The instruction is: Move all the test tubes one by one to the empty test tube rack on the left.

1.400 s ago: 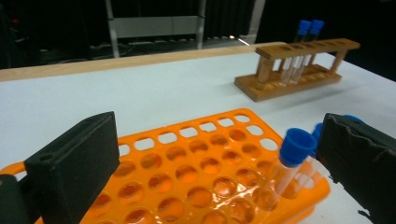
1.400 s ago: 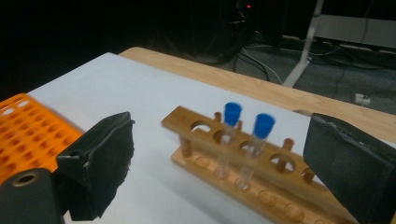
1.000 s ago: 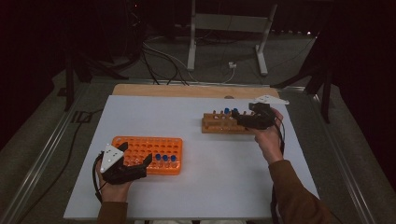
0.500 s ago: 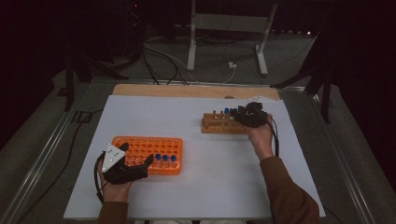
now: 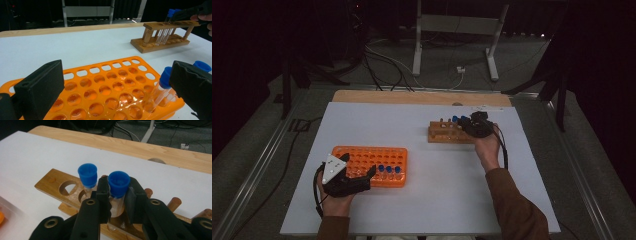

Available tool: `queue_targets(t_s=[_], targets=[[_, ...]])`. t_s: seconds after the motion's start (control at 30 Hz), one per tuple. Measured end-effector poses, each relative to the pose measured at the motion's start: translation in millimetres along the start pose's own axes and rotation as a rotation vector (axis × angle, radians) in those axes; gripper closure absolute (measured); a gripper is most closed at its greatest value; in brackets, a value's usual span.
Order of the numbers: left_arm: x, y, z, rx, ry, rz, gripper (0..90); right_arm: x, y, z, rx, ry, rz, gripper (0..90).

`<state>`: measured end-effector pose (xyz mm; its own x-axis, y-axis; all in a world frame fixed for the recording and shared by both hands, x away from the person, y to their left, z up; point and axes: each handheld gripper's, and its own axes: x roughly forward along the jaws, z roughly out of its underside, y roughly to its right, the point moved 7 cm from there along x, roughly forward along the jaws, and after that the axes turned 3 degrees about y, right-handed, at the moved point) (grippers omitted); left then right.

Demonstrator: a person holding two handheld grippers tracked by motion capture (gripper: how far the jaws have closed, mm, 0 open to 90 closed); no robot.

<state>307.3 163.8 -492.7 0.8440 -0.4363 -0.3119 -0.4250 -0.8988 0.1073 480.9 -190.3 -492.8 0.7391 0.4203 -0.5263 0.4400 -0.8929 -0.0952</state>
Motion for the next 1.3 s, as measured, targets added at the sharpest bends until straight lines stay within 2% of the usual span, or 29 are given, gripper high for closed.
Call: queue_targets(t_s=[0.2, 0.43, 0.83, 1.03, 1.3], targets=[[-0.1, 0.0, 0.2, -0.001, 0.000, -0.001, 1.1, 0.9, -3.5, 2.3, -0.030, -0.011, 0.018, 77.0], [0.4, -0.2, 0.8, -0.001, 0.000, -0.001, 1.1, -3.4, -3.9, -0.8, -0.033, 0.006, 0.019, 77.1], [-0.3, -1.2, 0.7, -0.011, 0.005, -0.002, 1.1, -27.5, -5.2, -19.2, -0.028, 0.080, 0.004, 77.1], [-0.3, -1.4, 0.1, -0.010, 0.005, 0.002, 0.8, -38.8, -6.3, -29.0, -0.064, 0.094, 0.008, 77.2], [-0.2, -0.1, -8.7, -0.014, 0.022, 0.006, 0.7, -53.5, -8.0, -38.6, -0.070, 0.123, -0.010, 77.2]])
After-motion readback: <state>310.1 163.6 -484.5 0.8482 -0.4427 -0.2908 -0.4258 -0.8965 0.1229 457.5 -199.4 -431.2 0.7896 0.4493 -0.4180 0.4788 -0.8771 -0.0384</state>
